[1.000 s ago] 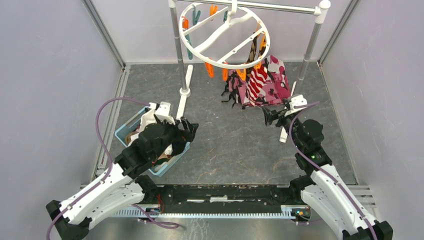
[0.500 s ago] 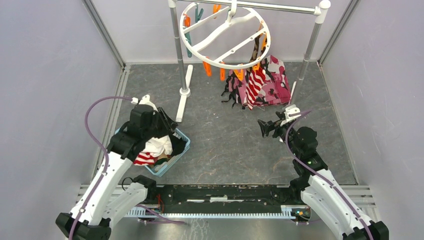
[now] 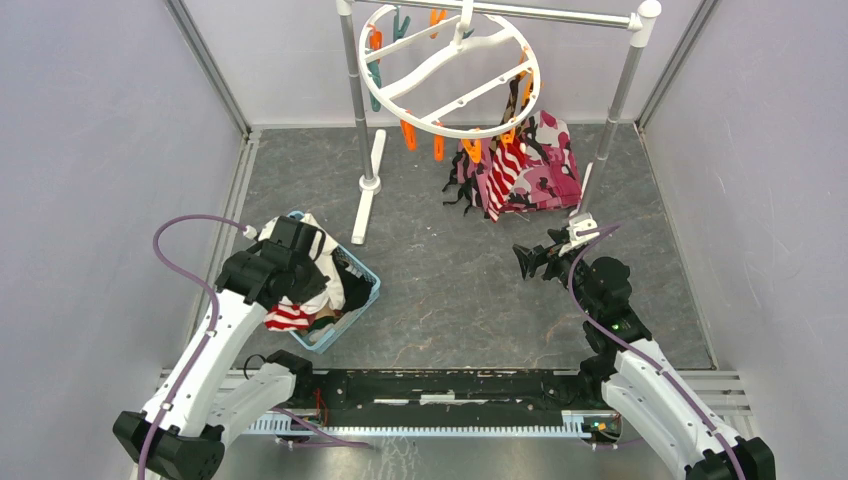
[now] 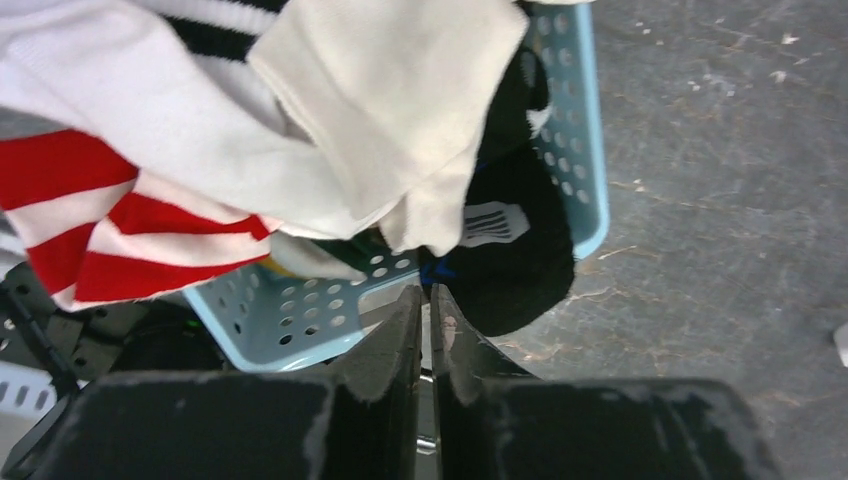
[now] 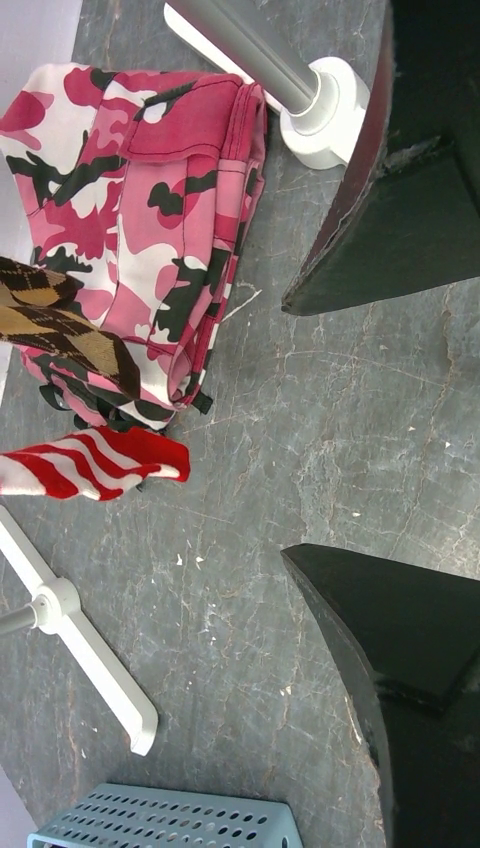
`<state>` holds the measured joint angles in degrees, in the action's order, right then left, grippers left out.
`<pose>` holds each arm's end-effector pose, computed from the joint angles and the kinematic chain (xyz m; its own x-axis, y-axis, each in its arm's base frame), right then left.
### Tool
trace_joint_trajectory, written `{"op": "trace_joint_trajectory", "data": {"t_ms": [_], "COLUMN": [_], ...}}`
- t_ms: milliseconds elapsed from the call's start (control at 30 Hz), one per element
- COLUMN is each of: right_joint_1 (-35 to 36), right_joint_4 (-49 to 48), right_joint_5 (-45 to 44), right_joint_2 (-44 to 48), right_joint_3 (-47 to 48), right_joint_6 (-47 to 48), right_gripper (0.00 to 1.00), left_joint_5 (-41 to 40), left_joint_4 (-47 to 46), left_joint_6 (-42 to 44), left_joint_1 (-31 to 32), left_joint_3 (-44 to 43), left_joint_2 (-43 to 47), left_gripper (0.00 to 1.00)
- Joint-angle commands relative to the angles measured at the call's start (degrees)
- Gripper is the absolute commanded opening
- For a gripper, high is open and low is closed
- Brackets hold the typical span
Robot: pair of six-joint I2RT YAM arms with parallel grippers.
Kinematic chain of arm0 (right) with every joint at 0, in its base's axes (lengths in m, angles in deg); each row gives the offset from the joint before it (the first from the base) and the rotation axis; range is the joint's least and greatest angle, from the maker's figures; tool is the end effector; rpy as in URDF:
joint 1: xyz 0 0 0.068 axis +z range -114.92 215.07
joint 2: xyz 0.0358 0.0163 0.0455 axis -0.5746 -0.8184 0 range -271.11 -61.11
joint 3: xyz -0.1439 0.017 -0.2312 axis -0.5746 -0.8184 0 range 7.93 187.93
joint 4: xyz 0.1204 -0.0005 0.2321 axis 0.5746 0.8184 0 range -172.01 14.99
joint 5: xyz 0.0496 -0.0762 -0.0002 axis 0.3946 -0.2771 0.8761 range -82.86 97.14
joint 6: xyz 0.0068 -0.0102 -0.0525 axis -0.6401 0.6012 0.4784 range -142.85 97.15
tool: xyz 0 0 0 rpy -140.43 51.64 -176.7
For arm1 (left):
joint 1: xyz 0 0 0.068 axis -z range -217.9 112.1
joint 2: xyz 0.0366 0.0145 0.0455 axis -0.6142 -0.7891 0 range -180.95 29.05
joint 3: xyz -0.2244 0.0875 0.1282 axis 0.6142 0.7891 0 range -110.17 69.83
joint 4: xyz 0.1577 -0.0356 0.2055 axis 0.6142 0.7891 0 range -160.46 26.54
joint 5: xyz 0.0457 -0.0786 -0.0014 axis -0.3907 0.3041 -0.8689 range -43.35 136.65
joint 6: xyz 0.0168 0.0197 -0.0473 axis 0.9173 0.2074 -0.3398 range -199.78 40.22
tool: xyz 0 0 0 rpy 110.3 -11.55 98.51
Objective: Clip the socks to the hanger
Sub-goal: Pick up the sock from the bin.
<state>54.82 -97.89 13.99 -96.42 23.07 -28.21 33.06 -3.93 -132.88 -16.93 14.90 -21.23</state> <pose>0.1531 0.0595 0.2298 -0.1118 0.0585 -0.9920 -0.4390 0.8927 0.1021 0.1354 -0.0430 0.3006 -0.6900 -0.5680 -0.4487 -0.5117 0.8212 -0.2527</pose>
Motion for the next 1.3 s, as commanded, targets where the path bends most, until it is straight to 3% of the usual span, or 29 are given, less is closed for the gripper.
{"op": "trace_joint_trajectory", "data": {"t_ms": [0, 500, 700, 933, 1033, 1200, 1267], "right_joint_1": [-0.03, 0.26, 0.60, 0.77, 0.84, 0.95, 1.09], "right_joint_4": [-2.98, -2.84, -2.99, -2.19, -2.08, -1.75, -1.56], "right_joint_5": [0.13, -1.40, -1.73, -2.36, -2.53, -2.79, -2.98], "right_joint_2": [0.56, 0.86, 0.79, 1.31, 1.38, 1.51, 1.60], "right_joint_3": [-0.19, -0.46, -0.56, -0.29, -0.28, -0.12, -0.11], "right_joint_6": [-0.99, -0.51, -0.52, -0.29, -0.29, -0.09, -0.01], "right_gripper": [0.91, 0.91, 0.91, 0.91, 0.91, 0.91, 0.91], "left_joint_5": [-3.26, -13.88, -19.21, -18.11, -17.37, -17.88, -17.92], "left_joint_4": [3.92, 6.80, 9.56, 6.58, 5.57, 2.58, 1.57], "left_joint_6": [-4.05, -9.81, -9.88, -11.04, -12.52, -13.21, -13.33], "left_joint_1": [-0.24, -0.28, -0.25, -0.32, -0.38, -0.48, -0.70], "left_joint_3": [0.57, 6.06, 4.30, 6.02, 7.63, 9.35, 10.08], "left_joint_2": [-1.90, -8.43, -9.69, -11.65, -12.53, -14.58, -15.12], "left_gripper": [0.11, 0.11, 0.31, 0.36, 0.45, 0.45, 0.37]}}
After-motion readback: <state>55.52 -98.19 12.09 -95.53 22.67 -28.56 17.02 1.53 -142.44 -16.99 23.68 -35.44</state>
